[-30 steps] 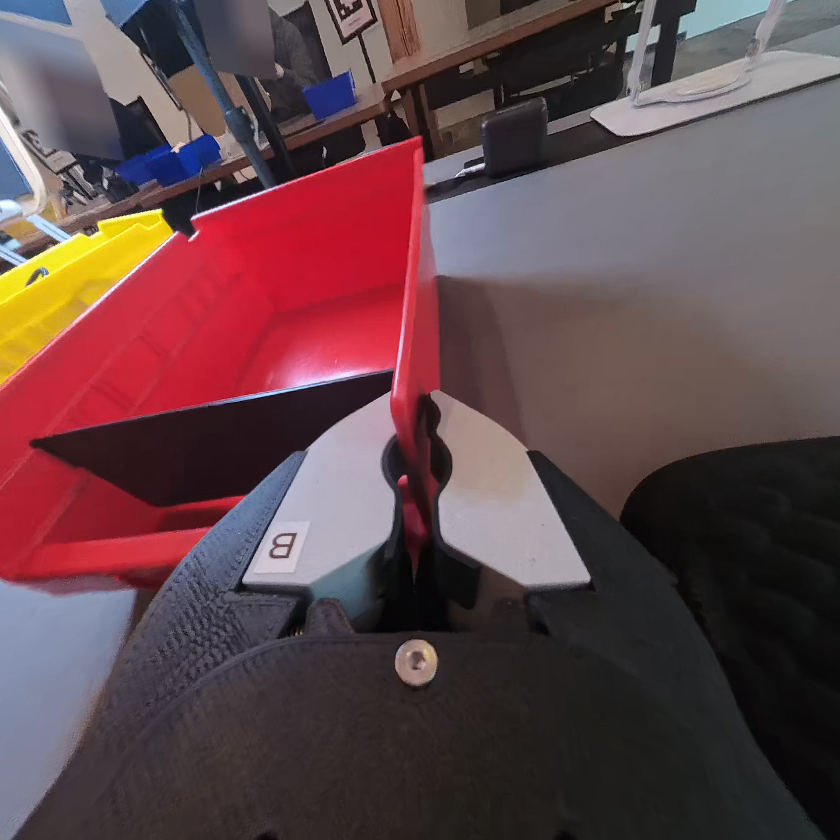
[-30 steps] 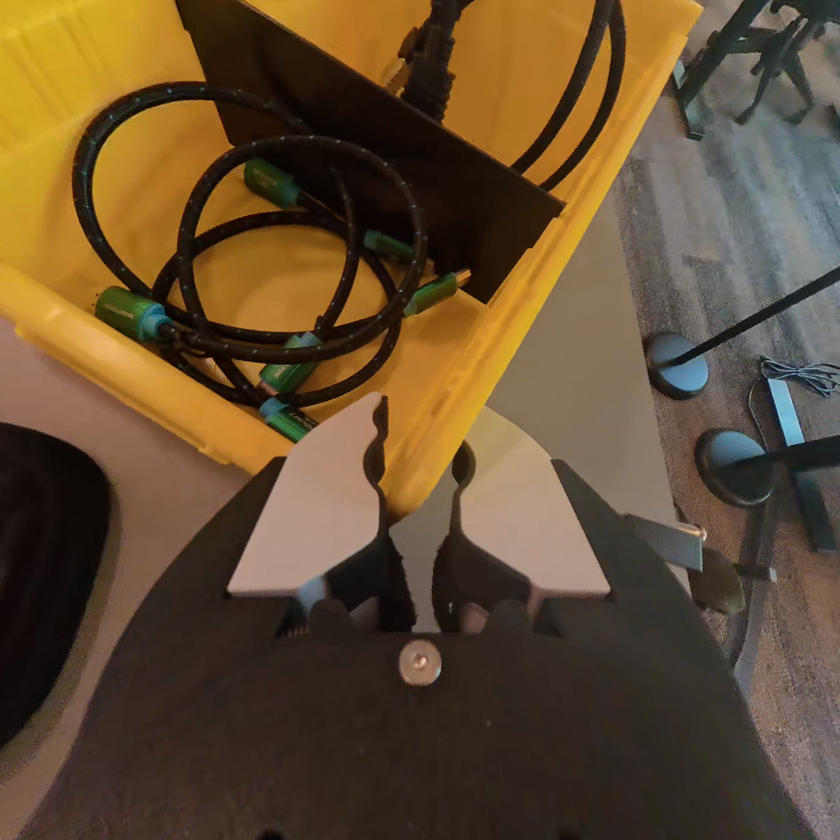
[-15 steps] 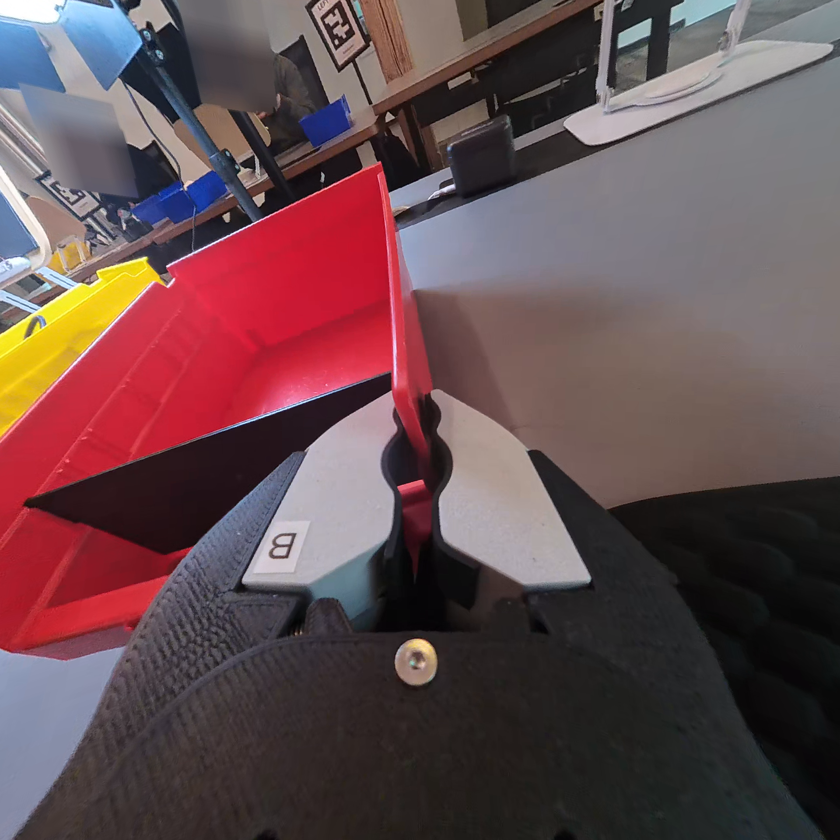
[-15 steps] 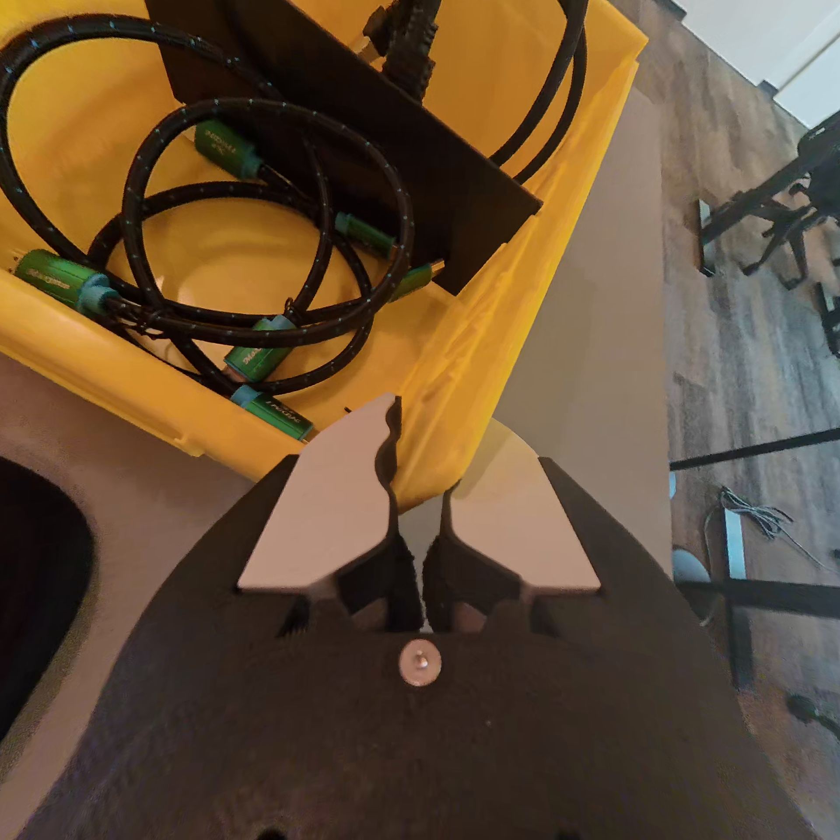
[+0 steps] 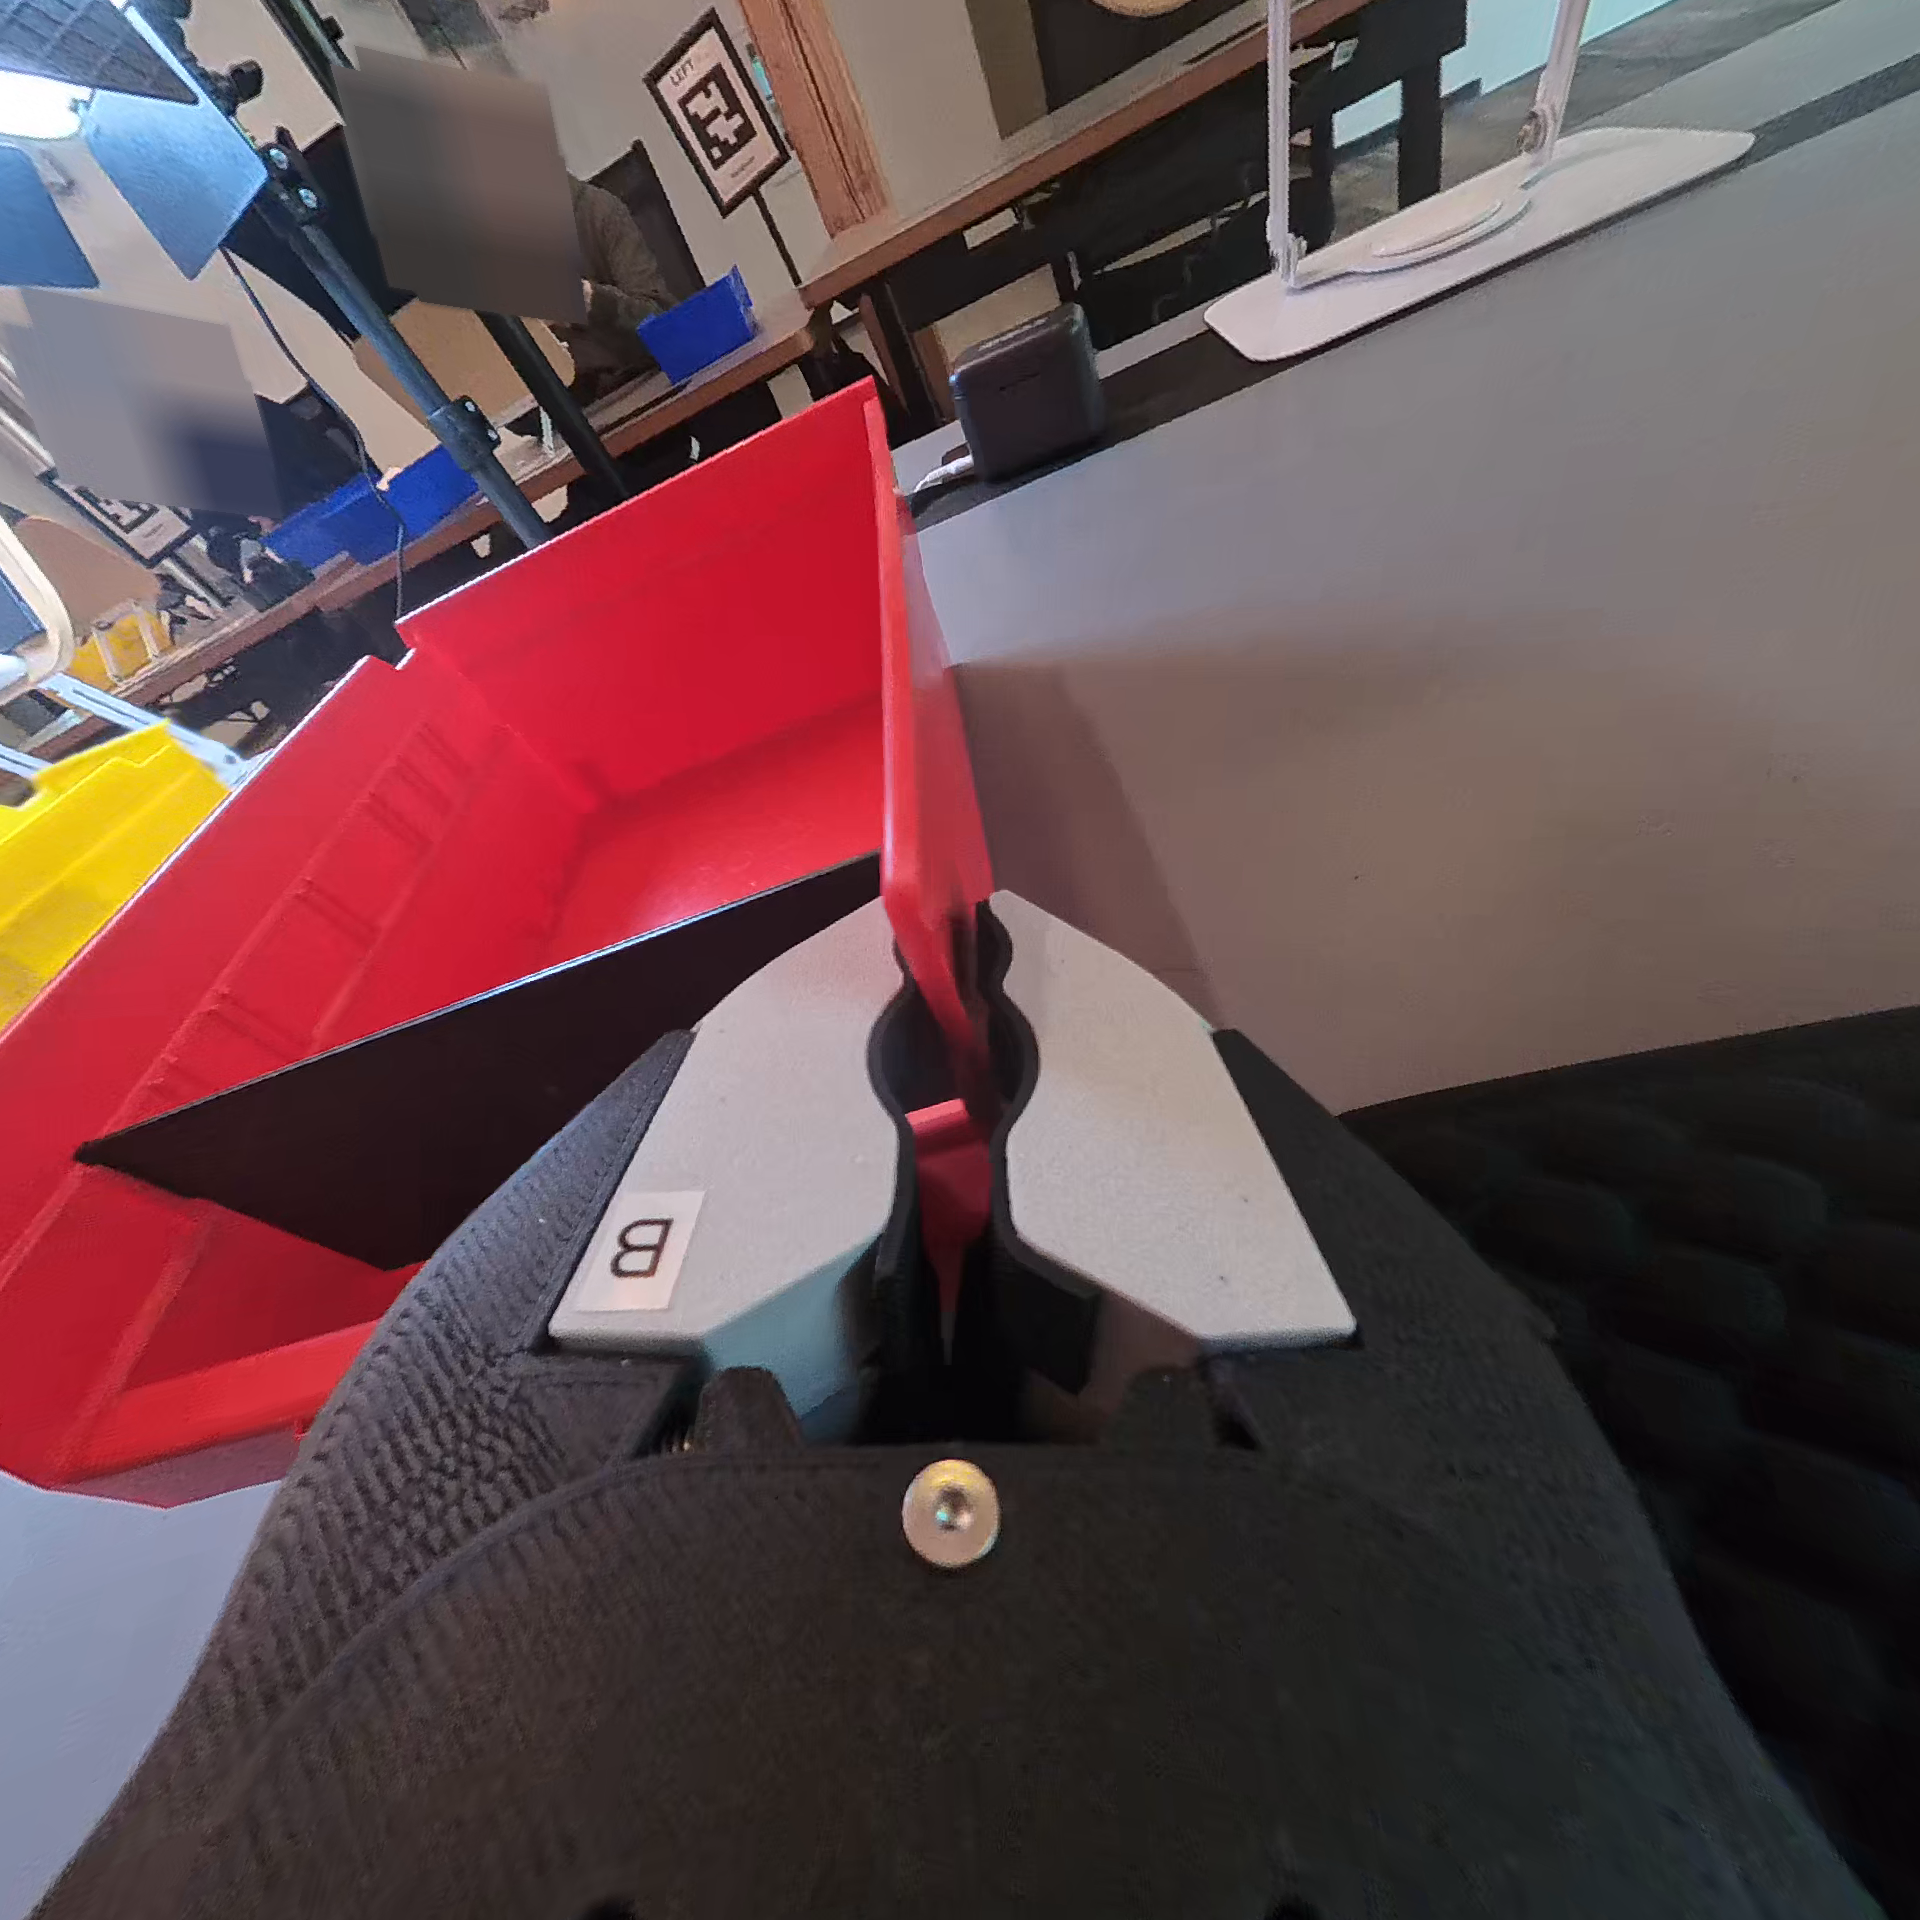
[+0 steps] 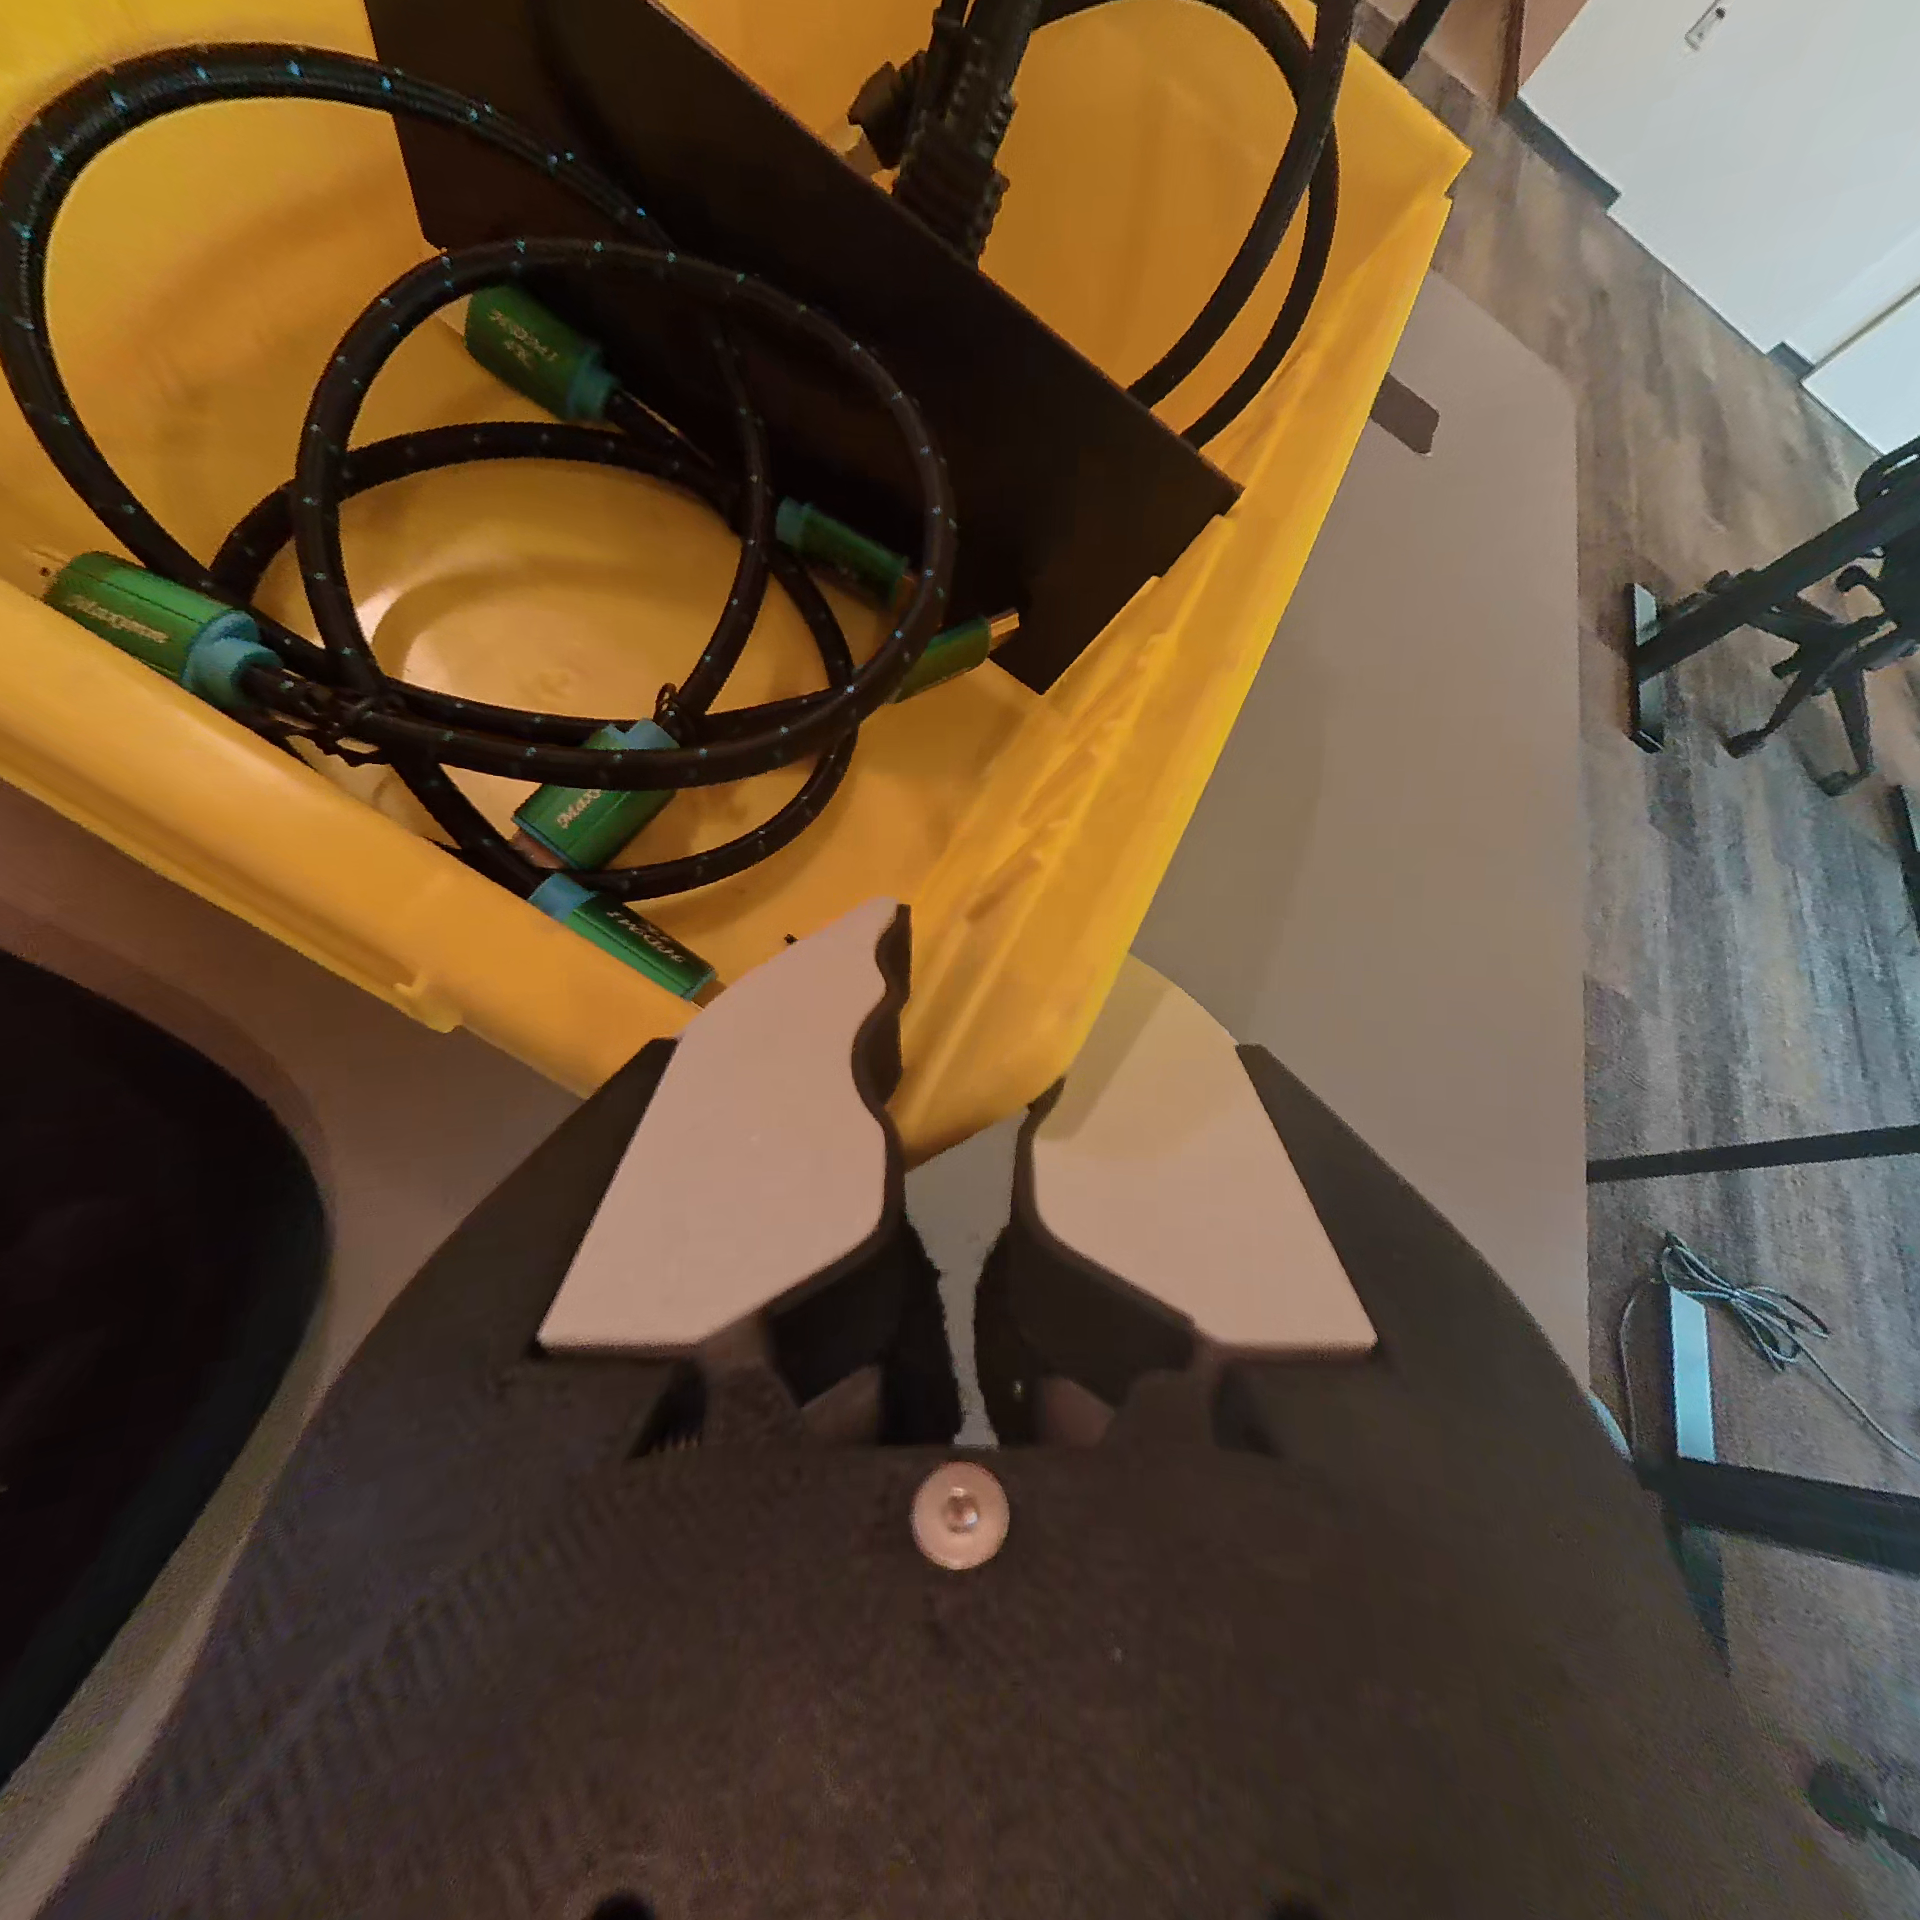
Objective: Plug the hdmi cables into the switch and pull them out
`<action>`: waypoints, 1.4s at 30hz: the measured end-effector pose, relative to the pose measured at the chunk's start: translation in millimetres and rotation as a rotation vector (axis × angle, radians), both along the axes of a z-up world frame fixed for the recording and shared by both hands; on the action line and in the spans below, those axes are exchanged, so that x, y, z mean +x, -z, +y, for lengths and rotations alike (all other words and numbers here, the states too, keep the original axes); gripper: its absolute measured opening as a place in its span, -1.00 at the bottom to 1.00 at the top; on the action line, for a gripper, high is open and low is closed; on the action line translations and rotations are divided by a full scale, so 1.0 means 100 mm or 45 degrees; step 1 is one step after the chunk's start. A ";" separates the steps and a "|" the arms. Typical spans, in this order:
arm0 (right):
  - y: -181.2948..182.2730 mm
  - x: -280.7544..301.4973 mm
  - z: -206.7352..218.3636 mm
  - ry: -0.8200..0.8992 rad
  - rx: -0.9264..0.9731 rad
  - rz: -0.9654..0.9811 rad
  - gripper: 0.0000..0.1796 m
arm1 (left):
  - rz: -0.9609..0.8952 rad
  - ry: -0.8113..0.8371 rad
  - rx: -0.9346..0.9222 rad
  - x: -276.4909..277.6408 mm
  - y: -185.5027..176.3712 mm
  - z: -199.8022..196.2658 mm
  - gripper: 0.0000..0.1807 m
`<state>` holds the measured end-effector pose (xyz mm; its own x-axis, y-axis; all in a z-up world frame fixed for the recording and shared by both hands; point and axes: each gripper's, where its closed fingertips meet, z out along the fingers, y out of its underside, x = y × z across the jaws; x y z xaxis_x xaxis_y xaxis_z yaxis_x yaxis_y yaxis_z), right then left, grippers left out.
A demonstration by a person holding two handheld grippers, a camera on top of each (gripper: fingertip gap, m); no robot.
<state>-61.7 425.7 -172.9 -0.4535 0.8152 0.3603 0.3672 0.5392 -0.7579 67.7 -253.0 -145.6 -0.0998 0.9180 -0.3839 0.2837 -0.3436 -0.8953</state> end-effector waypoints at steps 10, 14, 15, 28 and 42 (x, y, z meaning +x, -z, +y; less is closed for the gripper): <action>-1.04 0.42 -0.35 0.144 -0.283 0.657 0.25 | 0.078 -0.031 0.073 0.03 -0.41 0.40 0.12; -1.47 0.82 -1.47 -0.161 -0.543 0.805 0.32 | 0.118 -0.001 0.175 -0.12 -0.50 0.78 0.40; -1.54 0.91 -1.80 -0.259 -0.619 0.796 0.33 | 0.132 0.018 0.201 -0.18 -0.51 0.89 0.44; -1.06 1.87 -4.60 -0.864 -0.859 0.446 0.35 | 0.192 0.133 0.154 -0.72 -0.37 1.78 0.49; -1.00 1.87 -4.61 -0.823 -0.783 0.410 0.29 | 0.186 0.136 0.121 -0.72 -0.33 1.79 0.47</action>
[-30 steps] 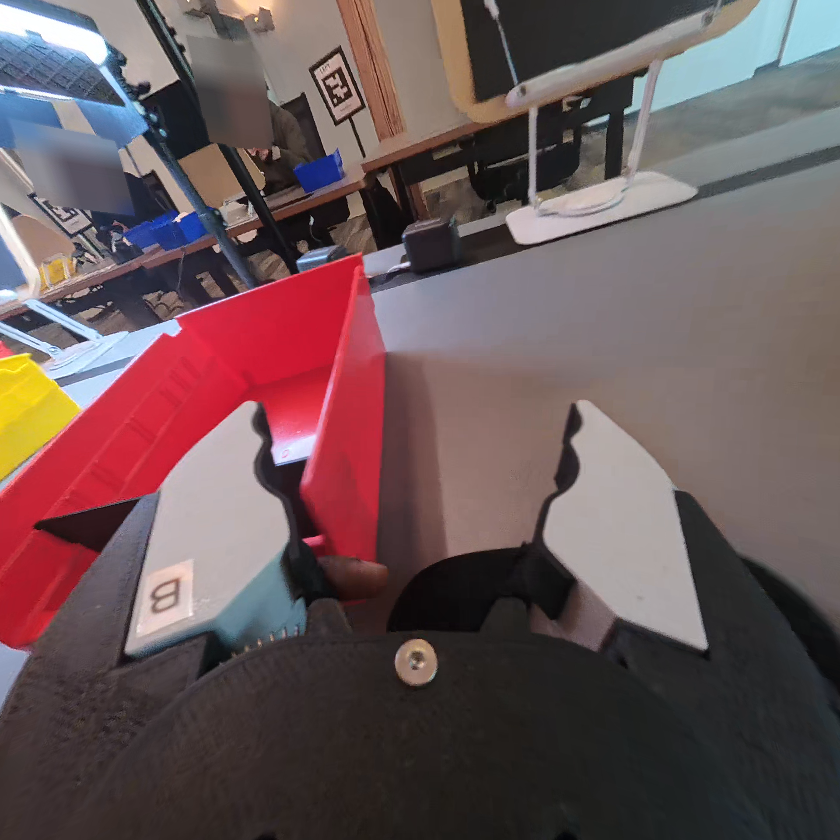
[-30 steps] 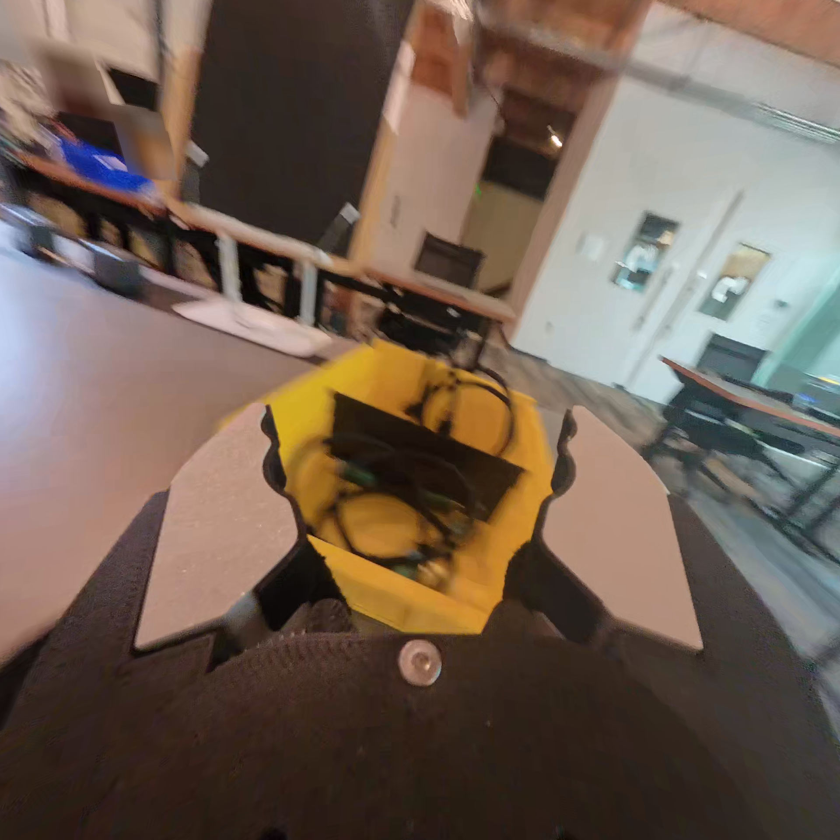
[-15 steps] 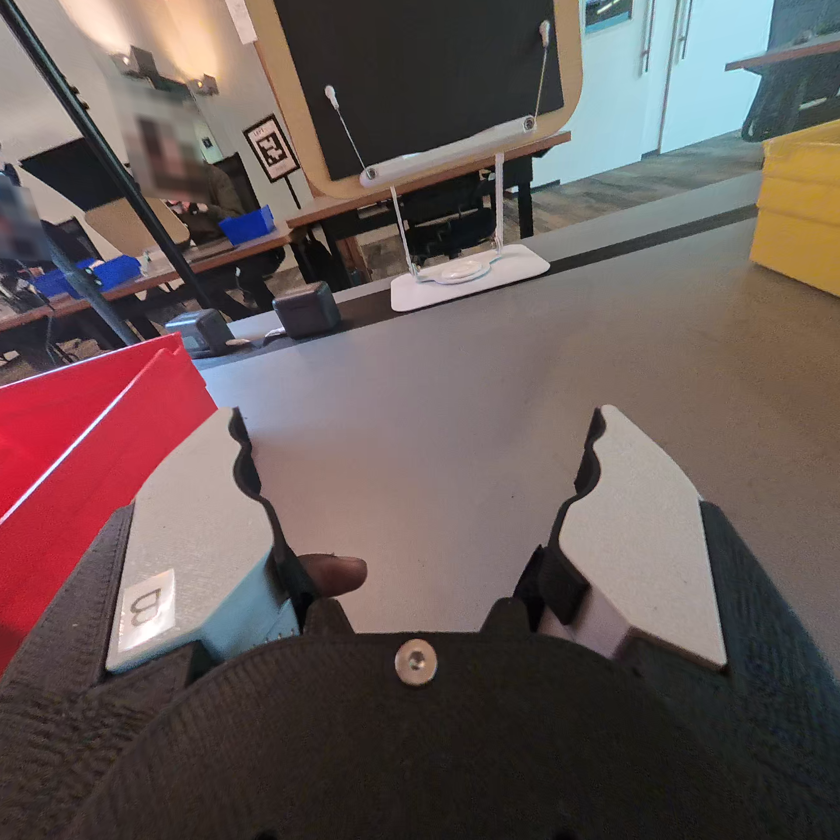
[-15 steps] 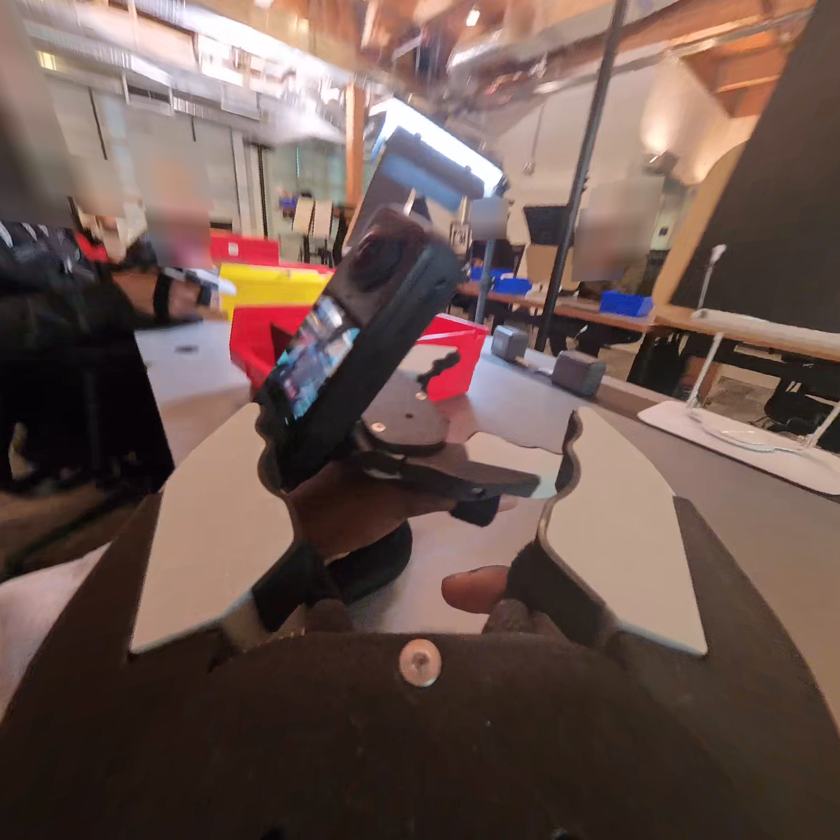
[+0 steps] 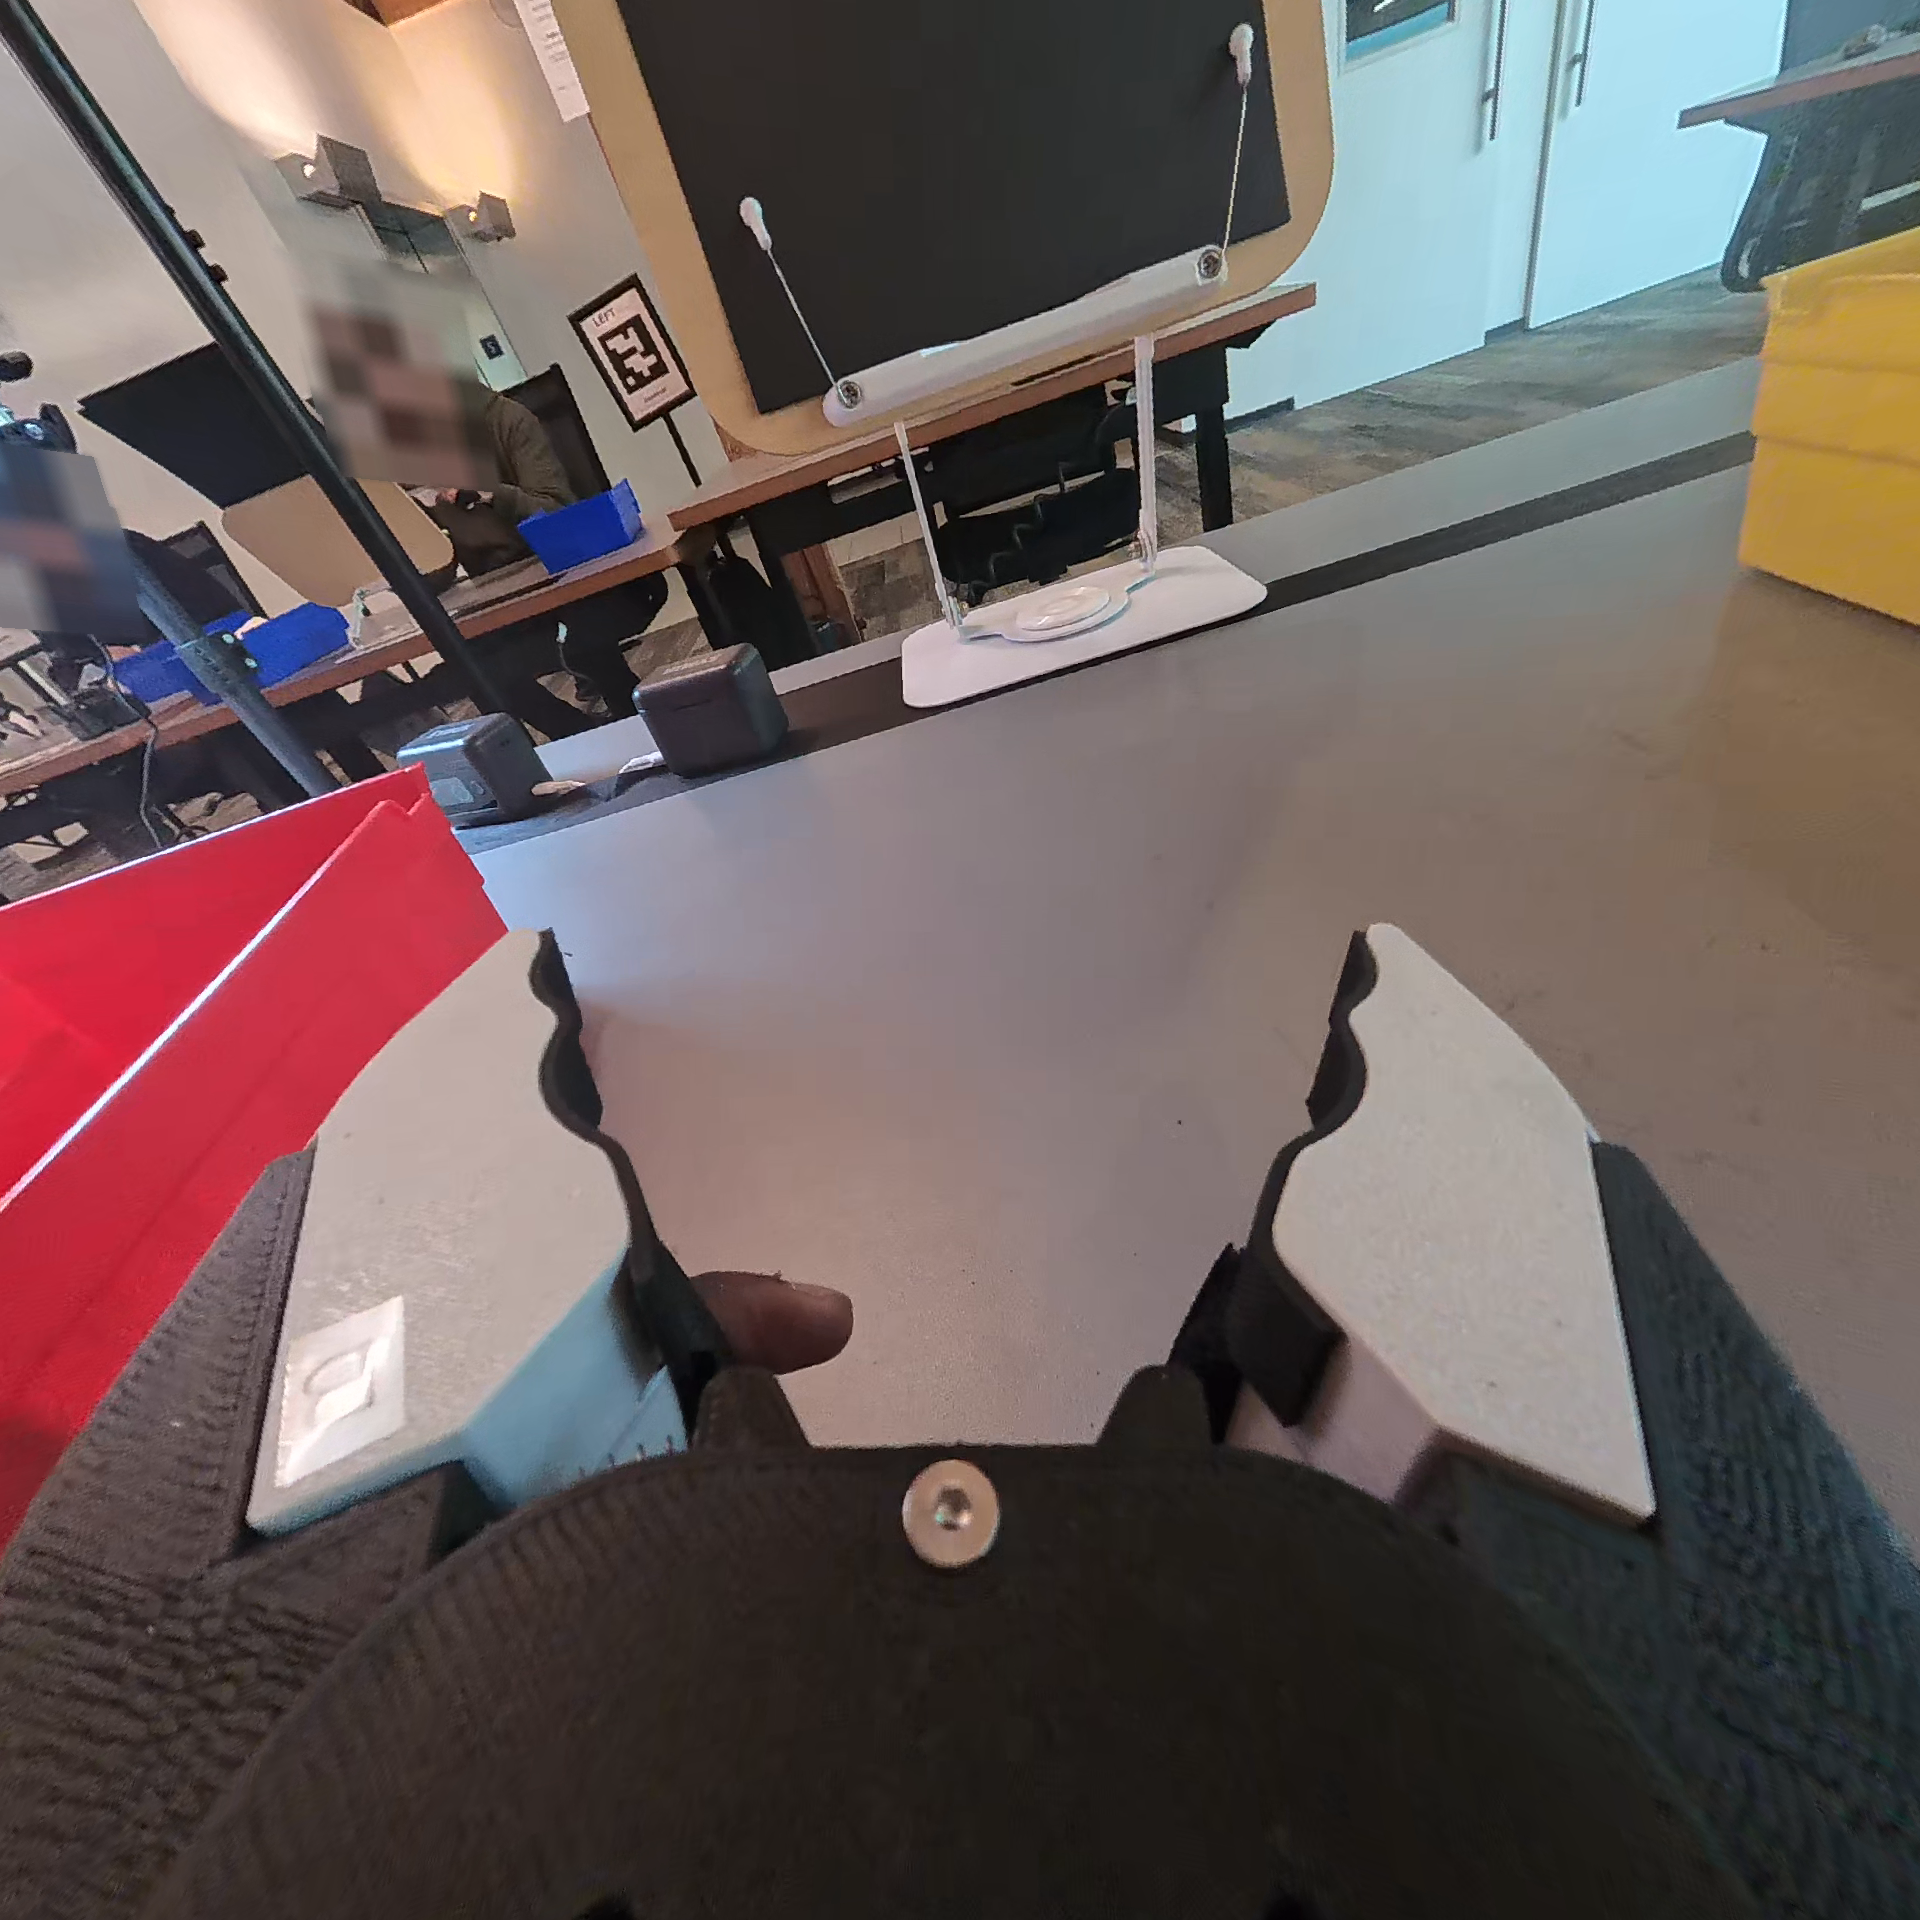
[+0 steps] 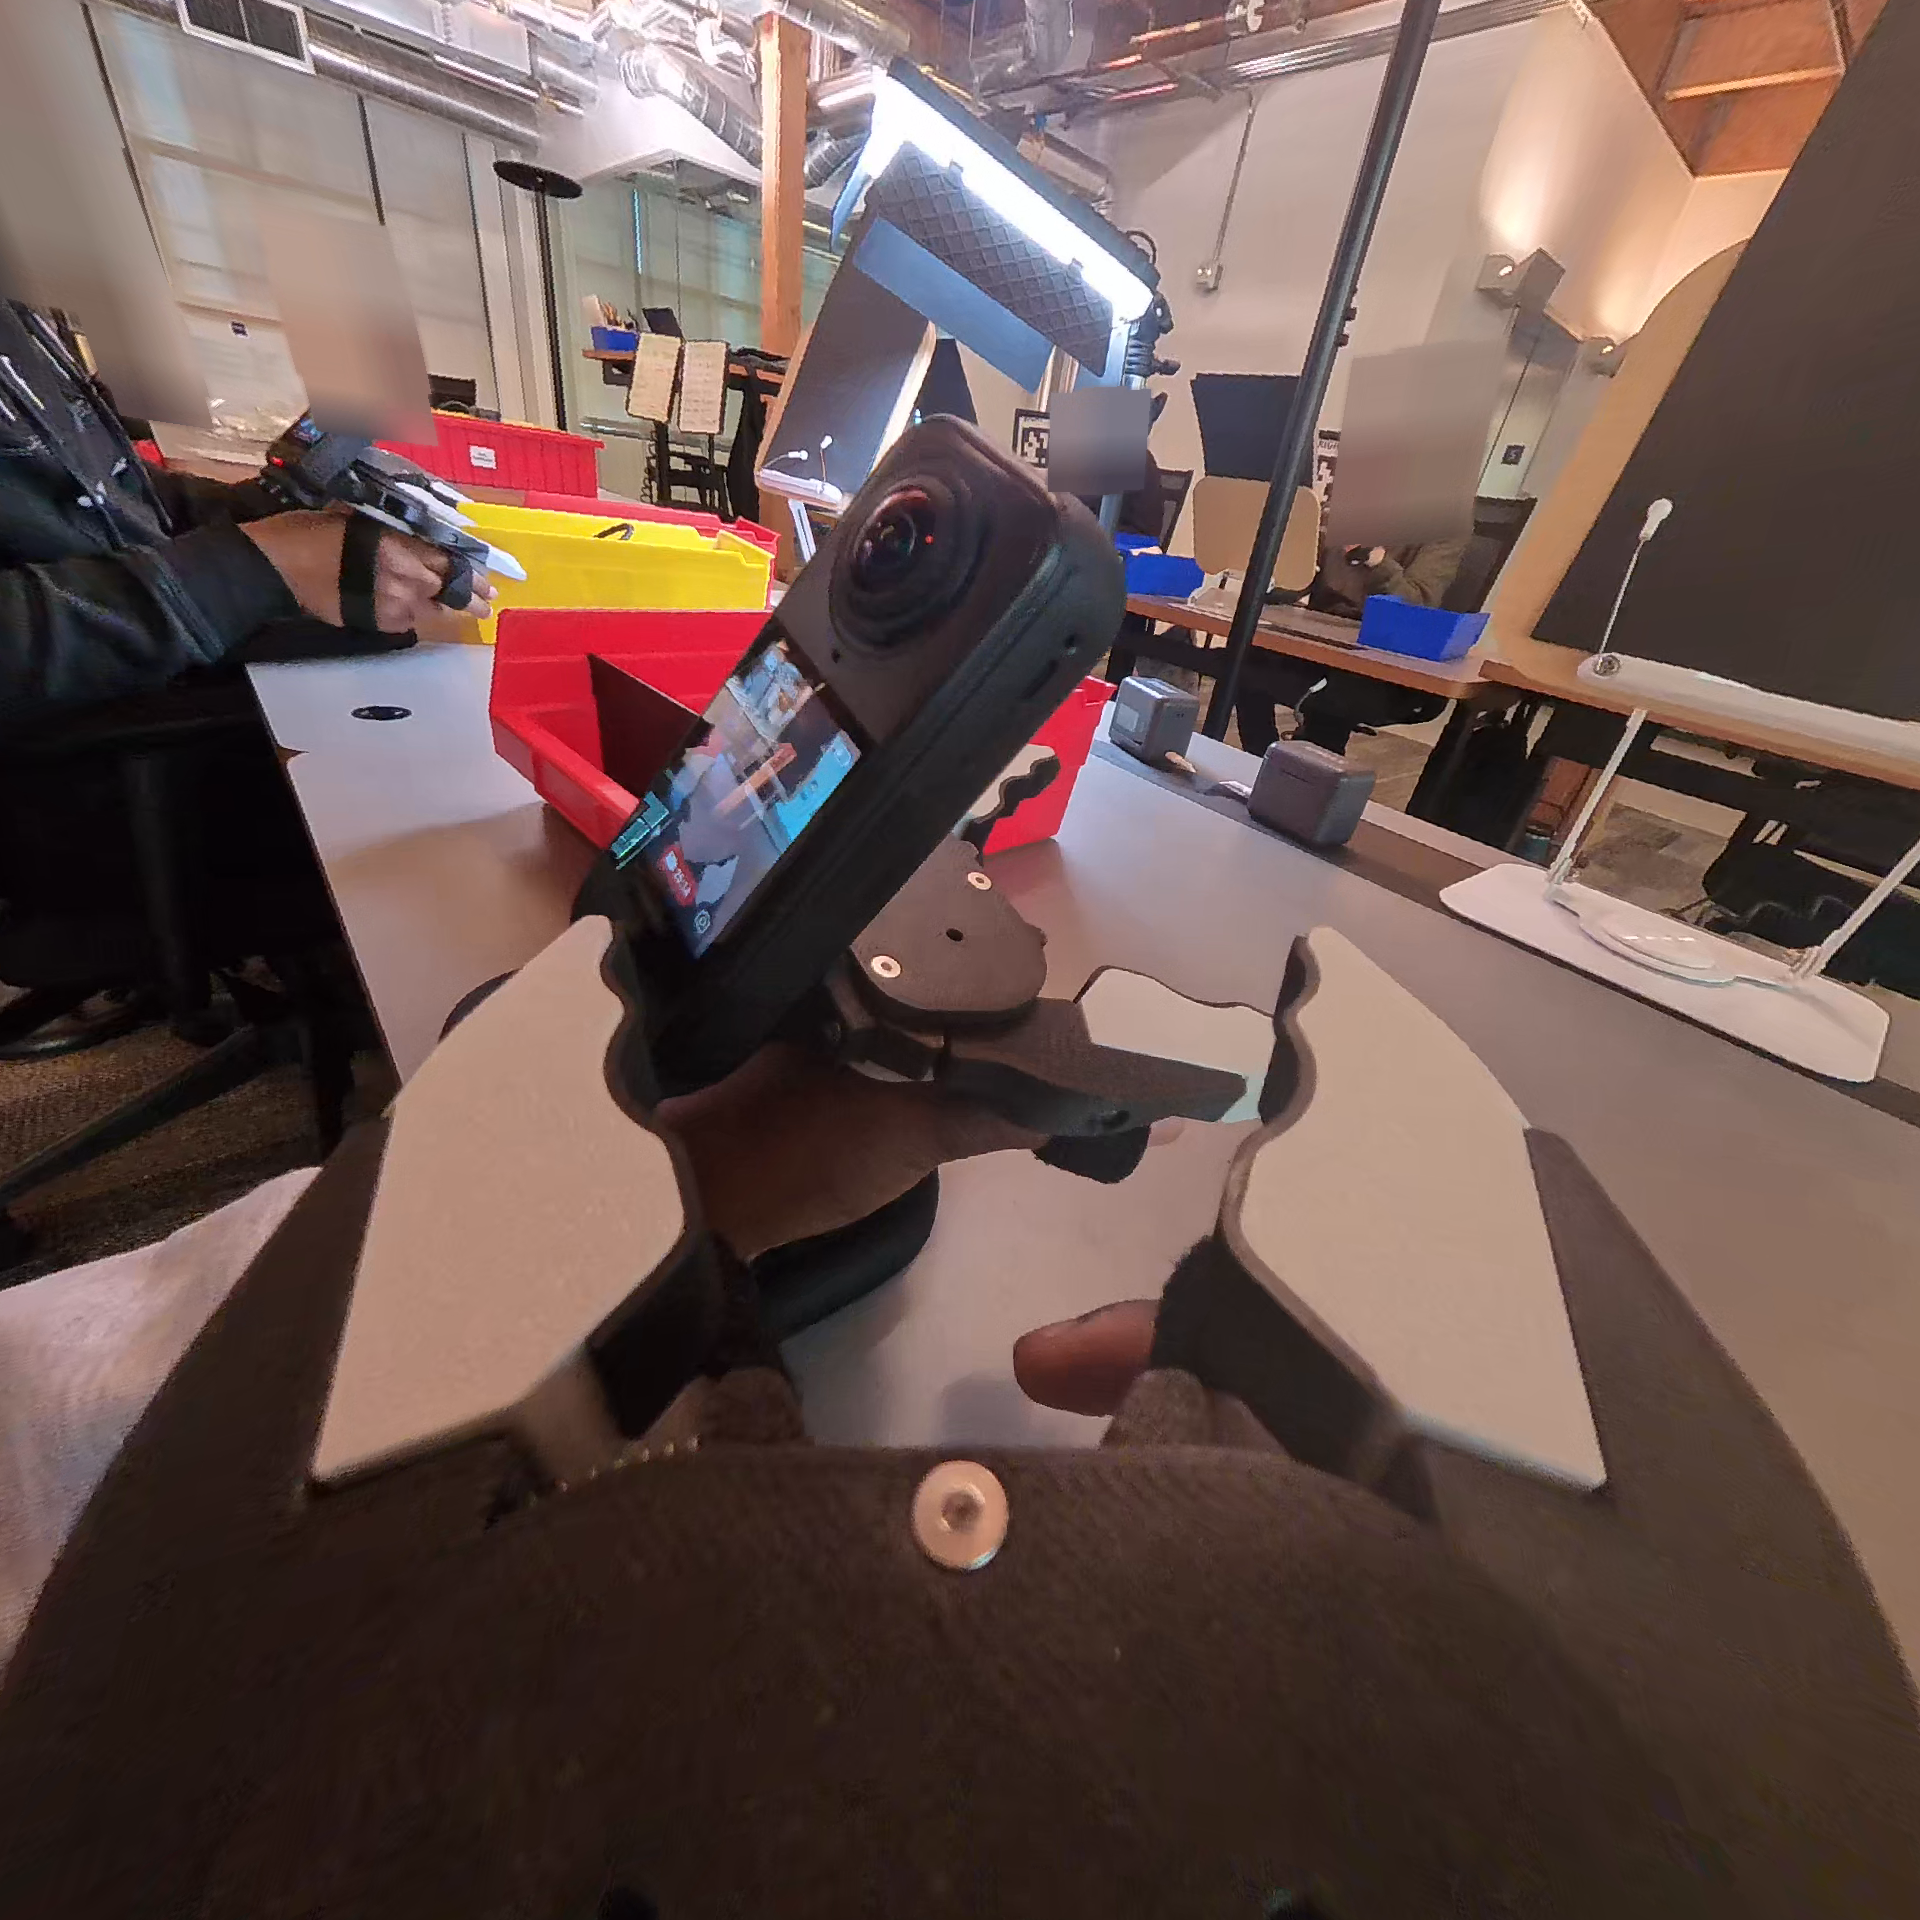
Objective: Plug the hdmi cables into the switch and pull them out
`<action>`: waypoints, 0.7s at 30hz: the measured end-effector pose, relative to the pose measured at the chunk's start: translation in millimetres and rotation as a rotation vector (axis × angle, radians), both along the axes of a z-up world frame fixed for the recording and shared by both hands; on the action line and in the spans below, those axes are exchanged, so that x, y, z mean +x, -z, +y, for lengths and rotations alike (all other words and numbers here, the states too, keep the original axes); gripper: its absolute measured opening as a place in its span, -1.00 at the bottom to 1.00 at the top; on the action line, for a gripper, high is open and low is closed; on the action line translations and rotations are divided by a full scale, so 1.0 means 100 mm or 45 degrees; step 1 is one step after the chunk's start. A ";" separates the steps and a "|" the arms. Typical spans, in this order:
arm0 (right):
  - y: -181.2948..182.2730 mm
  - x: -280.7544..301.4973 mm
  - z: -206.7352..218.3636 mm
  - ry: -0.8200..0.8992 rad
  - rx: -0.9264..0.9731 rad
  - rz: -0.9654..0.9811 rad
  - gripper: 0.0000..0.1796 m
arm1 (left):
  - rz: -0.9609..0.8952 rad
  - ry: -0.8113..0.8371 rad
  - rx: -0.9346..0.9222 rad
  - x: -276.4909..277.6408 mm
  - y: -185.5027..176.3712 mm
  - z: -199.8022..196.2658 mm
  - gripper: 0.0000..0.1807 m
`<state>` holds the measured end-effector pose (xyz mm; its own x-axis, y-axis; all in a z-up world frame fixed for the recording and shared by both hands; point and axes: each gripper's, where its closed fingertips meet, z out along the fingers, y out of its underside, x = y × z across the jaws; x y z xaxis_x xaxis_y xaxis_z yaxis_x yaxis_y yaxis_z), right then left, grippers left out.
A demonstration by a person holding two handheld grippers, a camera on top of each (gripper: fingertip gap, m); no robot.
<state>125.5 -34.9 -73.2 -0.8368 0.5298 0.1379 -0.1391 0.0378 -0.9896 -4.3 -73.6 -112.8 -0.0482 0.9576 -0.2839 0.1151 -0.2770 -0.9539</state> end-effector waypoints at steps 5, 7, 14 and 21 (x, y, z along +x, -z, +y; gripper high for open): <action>0.00 -0.02 0.00 0.019 0.030 0.002 0.35 | -0.003 0.006 0.010 0.00 0.01 0.00 0.47; -0.02 -0.05 0.02 0.062 0.047 0.020 0.44 | -0.007 0.002 0.014 0.00 0.01 -0.01 0.47; -0.34 -0.69 1.06 0.557 0.013 0.065 0.45 | 0.024 0.033 0.123 0.09 -0.07 -0.08 0.46; 0.20 -1.34 2.37 1.075 0.269 -0.175 0.61 | -0.051 -0.046 0.191 0.77 -0.34 -0.82 0.51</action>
